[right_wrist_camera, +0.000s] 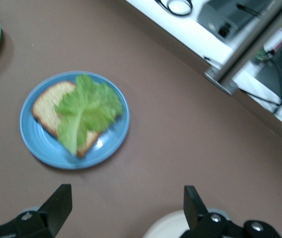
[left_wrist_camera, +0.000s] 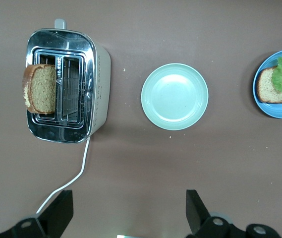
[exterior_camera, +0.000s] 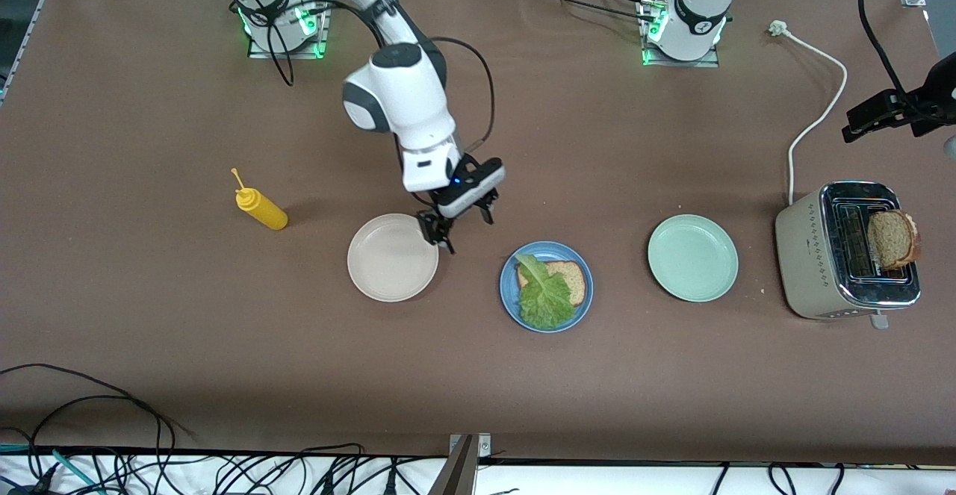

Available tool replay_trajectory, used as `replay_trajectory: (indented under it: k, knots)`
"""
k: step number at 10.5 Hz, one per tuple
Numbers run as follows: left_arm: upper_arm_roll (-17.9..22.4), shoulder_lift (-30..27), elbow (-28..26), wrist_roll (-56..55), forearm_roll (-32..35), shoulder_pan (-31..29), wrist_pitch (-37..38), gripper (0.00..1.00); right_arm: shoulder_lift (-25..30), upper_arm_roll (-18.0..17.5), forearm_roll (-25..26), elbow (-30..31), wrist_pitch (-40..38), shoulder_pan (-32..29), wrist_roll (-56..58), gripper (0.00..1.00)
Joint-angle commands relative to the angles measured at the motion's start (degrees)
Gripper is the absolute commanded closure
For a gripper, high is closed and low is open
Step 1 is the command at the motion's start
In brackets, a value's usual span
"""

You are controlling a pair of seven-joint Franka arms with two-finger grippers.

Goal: Make sandwich in blue plate with both arms
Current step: 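Move the right gripper up and over to the mustard bottle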

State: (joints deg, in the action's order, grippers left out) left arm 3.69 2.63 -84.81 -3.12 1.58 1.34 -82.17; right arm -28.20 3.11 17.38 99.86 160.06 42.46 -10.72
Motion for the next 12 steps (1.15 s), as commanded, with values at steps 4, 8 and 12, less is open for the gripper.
replay_trajectory:
  k: [4,8,12]
  knots:
    - [0.01,0.27,1.23,0.66,0.09,-0.2,1.05,0.0,22.72,5.48,-1.04,13.15,-20.74,0.0,-0.44,0.0]
    - [0.01,0.36,1.23,0.66,0.09,-0.2,1.05,0.0,32.23,12.34,-1.12,13.79,-41.9,0.0,-1.58,0.0]
    - [0.01,0.27,1.23,0.66,0.09,-0.2,1.05,0.0,34.96,22.88,-1.04,14.66,-43.96,0.0,7.94,0.0]
